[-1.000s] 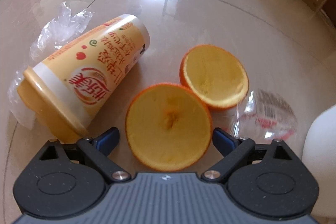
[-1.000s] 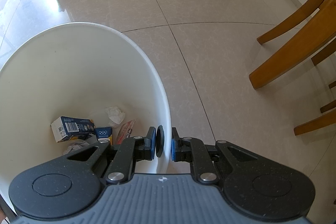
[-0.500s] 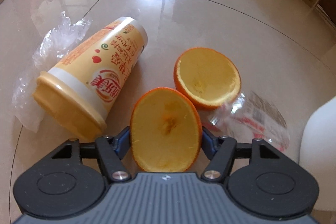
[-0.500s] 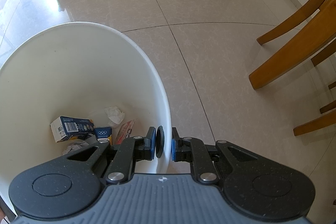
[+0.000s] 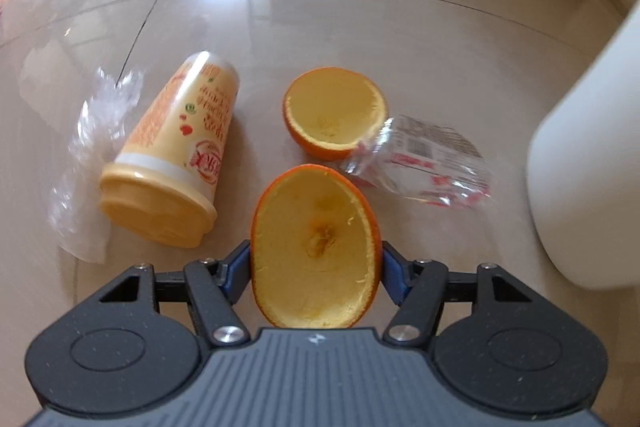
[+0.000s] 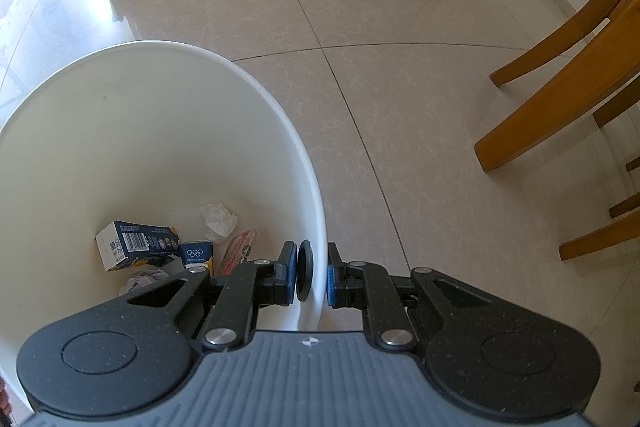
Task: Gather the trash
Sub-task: 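Carry the orange half over the wastebasket and open the left gripper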
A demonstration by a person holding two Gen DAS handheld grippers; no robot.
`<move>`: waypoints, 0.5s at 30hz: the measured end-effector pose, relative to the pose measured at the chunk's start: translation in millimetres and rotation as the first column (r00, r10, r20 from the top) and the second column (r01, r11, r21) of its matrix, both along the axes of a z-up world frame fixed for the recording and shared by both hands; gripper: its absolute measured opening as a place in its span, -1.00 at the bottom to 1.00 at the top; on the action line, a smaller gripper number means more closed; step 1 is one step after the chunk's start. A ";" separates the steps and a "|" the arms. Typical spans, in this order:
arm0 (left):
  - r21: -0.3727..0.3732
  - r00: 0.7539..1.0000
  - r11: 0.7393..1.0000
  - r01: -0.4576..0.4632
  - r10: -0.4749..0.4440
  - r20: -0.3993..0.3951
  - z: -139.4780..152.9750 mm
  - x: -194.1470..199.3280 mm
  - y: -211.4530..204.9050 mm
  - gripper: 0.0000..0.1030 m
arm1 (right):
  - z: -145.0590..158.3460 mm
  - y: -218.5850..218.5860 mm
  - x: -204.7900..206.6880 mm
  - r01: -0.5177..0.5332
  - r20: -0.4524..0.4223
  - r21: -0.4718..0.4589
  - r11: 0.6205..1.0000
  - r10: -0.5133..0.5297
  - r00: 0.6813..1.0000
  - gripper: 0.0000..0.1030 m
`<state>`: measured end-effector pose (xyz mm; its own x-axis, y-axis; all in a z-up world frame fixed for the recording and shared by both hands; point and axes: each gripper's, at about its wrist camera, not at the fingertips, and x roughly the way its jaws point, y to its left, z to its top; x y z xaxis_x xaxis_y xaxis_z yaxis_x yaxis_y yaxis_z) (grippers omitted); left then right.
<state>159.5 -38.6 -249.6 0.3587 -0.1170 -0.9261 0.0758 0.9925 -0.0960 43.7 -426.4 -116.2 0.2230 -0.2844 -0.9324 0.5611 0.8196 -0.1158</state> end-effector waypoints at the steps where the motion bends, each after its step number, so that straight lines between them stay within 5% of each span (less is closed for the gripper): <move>1: 0.005 1.000 1.000 0.019 -0.019 -0.001 4.5 7.4 3.6 0.24 | 0.2 -0.4 0.2 0.001 0.000 0.002 1.000 -0.001 1.000 -0.68; 15: 0.050 0.948 0.948 0.315 -0.316 0.022 128.4 1.3 -28.2 0.24 | -1.9 -3.0 0.4 -0.002 -0.002 0.009 1.000 0.002 1.000 -0.68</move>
